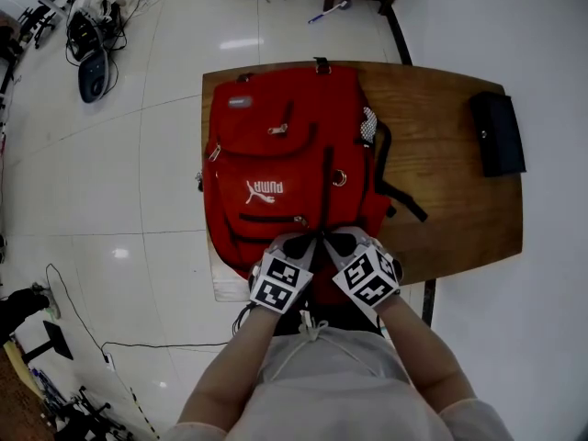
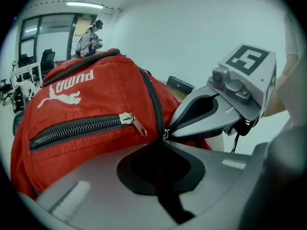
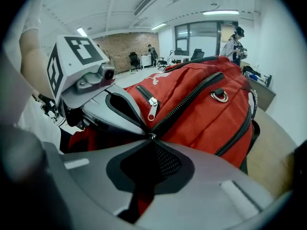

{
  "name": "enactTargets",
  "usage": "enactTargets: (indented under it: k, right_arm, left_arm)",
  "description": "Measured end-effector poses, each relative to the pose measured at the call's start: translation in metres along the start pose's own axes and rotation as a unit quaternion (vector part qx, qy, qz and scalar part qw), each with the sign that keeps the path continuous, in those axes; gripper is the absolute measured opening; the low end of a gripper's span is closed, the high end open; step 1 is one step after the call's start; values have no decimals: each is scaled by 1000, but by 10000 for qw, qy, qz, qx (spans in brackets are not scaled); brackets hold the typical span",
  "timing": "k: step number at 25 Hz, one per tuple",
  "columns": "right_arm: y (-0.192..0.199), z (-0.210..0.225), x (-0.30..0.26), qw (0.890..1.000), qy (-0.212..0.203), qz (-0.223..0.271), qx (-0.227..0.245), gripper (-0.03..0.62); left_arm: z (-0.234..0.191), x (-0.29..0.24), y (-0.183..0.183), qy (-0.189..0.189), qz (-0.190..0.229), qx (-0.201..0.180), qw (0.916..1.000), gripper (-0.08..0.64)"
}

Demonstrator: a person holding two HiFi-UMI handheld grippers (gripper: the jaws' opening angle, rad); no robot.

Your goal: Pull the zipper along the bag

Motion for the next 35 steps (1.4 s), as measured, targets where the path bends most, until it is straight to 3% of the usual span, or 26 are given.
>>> enactTargets:
  k: [5,19,29,35]
  right_arm:
    - [-9,12,5,9991,64,-51,404,9]
    - [-36,52,24,9991,-109,249,327,9]
    - [-63,79,32,9975,89,374,587,9]
    - [-70,87,32,9933,369,503,971,9]
  left_arm:
    - [-1,-4,-1,-94,-167,44,9998,6]
    - [-6,-9,-1,-126,-318,226,9992,6]
    - [-7,-10,-1,-69,-387,331,9987,6]
    - [-6,-8,-2,-106,-263,323,9991,6]
Point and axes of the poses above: the fingertips, and each gripper's own axes: x backward along the fingers, z to its right, y out of its underside, the point moved 10 cm from there along x, backward along the fingers, and after that the axes turned 7 degrees about z, right-handed, at the moved point
